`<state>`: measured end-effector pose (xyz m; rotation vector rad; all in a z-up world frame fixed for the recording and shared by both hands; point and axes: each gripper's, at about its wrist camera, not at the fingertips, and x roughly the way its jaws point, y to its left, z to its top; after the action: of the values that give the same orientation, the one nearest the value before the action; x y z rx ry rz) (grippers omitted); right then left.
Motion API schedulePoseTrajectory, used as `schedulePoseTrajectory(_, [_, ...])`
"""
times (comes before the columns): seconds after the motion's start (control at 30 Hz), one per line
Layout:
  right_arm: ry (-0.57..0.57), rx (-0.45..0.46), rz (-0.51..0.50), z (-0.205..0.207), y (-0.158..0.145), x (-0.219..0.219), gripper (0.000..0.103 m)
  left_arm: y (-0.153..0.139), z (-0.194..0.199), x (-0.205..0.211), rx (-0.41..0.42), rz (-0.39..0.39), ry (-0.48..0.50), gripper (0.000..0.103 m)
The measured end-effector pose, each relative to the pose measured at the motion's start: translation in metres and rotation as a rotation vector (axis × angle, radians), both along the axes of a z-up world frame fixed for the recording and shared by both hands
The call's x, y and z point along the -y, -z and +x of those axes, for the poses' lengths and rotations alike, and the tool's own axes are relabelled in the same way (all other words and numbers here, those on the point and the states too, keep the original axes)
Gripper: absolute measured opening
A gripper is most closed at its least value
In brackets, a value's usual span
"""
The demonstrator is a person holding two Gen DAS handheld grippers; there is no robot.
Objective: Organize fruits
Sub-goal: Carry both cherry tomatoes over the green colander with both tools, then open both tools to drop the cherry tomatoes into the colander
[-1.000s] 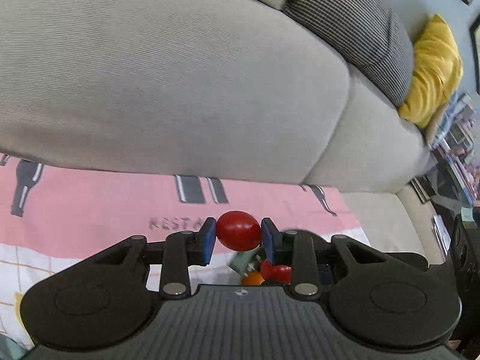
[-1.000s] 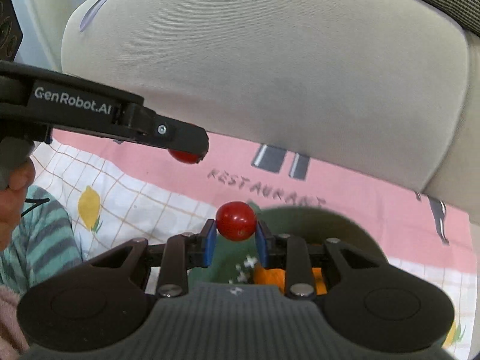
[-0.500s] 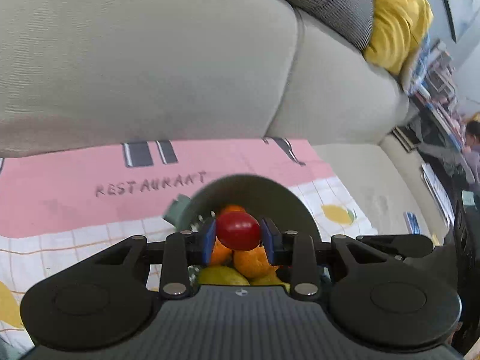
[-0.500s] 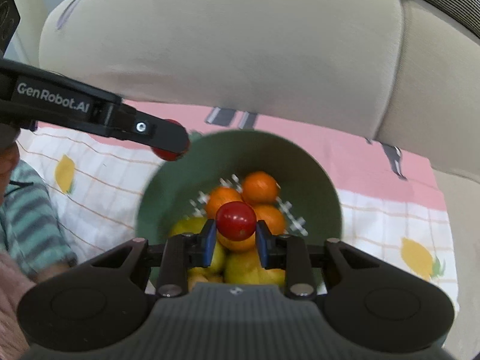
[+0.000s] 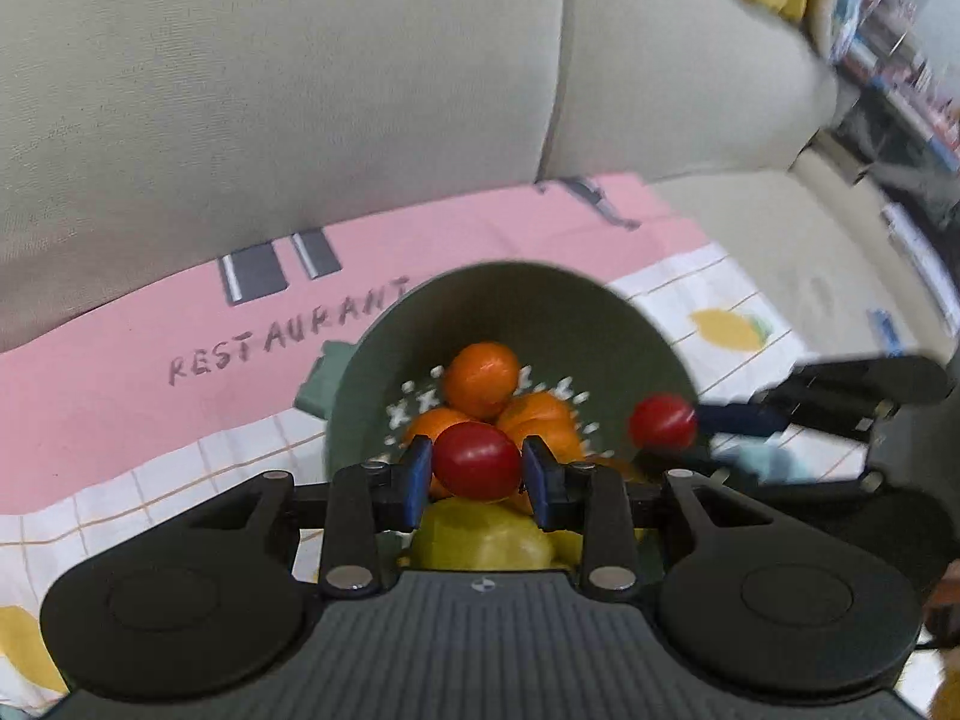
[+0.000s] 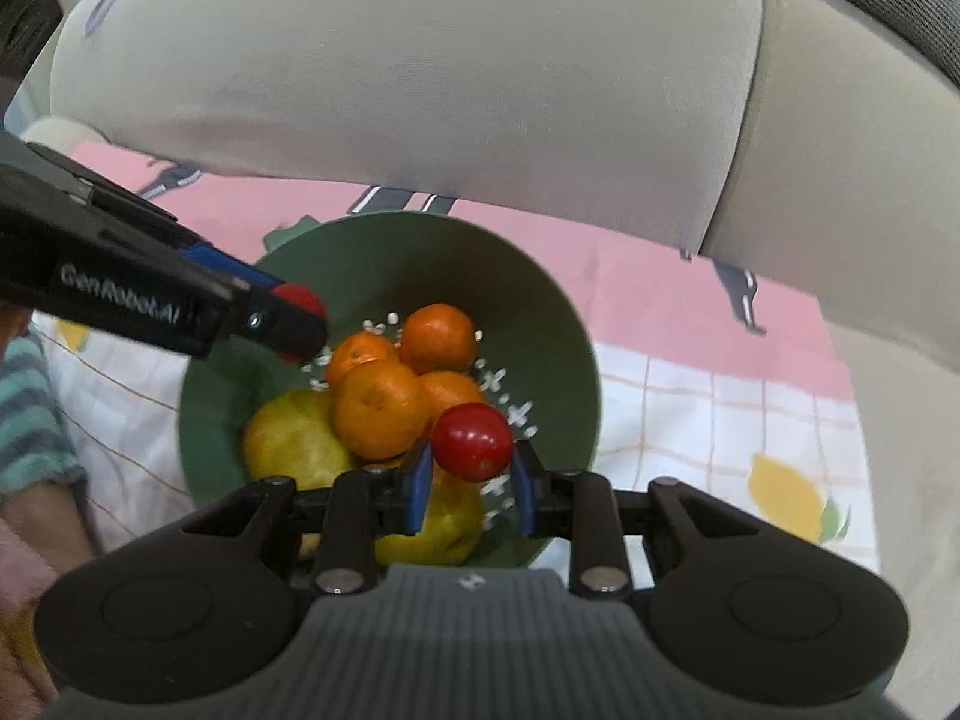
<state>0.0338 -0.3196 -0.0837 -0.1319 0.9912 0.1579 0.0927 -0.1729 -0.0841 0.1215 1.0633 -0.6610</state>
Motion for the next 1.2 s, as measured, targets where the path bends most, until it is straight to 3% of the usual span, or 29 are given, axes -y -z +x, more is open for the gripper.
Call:
schedulePoseTrajectory(0.27, [-0.076, -0.044, -0.074, 0.015, 0.013, 0.001, 0.025, 0.019, 0.004, 0.011, 0.002, 0.123, 0.058, 0.036])
schedulePoseTrajectory(0.6, [-0.100, -0.079, -0.085, 0.022, 0.025, 0.003, 0.025, 0.029, 0.012, 0.019, -0.002, 0.167, 0.070, 0.036])
schedulePoseTrajectory(0.97, [-0.096, -0.098, -0.079, 0.027, 0.024, 0.003, 0.025, 0.030, 0.014, 0.016, -0.010, 0.146, 0.063, 0.037])
schedulePoseTrajectory(1.2, [-0.075, -0.093, -0.072, 0.026, 0.017, 0.005, 0.030, 0.023, 0.012, 0.009, -0.004, 0.122, 0.052, 0.048])
